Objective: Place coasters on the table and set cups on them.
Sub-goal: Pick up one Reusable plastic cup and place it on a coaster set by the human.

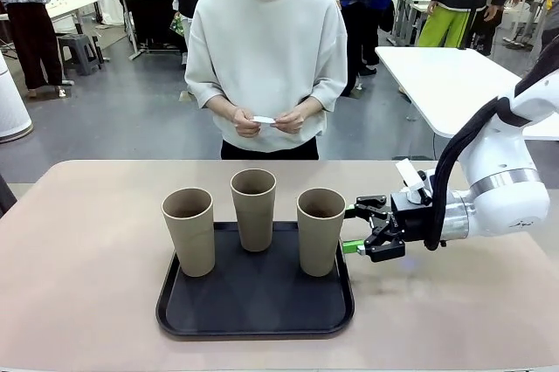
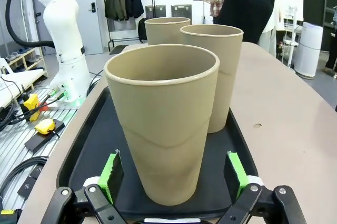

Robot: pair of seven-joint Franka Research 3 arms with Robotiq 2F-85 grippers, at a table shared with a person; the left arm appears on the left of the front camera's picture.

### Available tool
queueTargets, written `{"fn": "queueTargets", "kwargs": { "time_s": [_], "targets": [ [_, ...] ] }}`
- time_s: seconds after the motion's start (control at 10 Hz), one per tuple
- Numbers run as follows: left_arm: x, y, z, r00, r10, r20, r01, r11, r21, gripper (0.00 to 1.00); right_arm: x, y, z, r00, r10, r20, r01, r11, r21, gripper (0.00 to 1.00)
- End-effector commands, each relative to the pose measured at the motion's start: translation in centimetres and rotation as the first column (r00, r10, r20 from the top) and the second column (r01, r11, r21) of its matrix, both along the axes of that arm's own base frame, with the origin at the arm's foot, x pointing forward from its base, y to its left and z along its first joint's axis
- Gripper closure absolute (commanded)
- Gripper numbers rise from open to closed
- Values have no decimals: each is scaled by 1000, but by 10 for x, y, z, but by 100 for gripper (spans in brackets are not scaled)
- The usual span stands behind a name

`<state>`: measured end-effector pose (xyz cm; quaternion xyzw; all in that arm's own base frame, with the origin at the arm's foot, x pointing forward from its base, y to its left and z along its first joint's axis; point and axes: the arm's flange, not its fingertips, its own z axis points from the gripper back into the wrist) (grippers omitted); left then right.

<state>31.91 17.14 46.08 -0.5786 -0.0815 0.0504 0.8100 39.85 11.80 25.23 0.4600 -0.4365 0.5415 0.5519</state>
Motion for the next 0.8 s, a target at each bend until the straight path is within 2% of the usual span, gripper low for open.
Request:
{"fn": "queueTargets", "kwargs": {
  "time_s": [0.0,0.3,0.7],
  "targets": [
    [-1,0,2,1000,0,10,0,1000,-11,0,2,8,-4,999,-17,28,16,1000,13,0],
    [-1,0,2,1000,0,10,0,1000,-11,0,3,19,-5,998,-10,57,7,999,41,0],
    [-1,0,2,1000,0,10,0,1000,-11,0,7,30,-9,999,5,37,-7,999,39,0]
  ]
}}
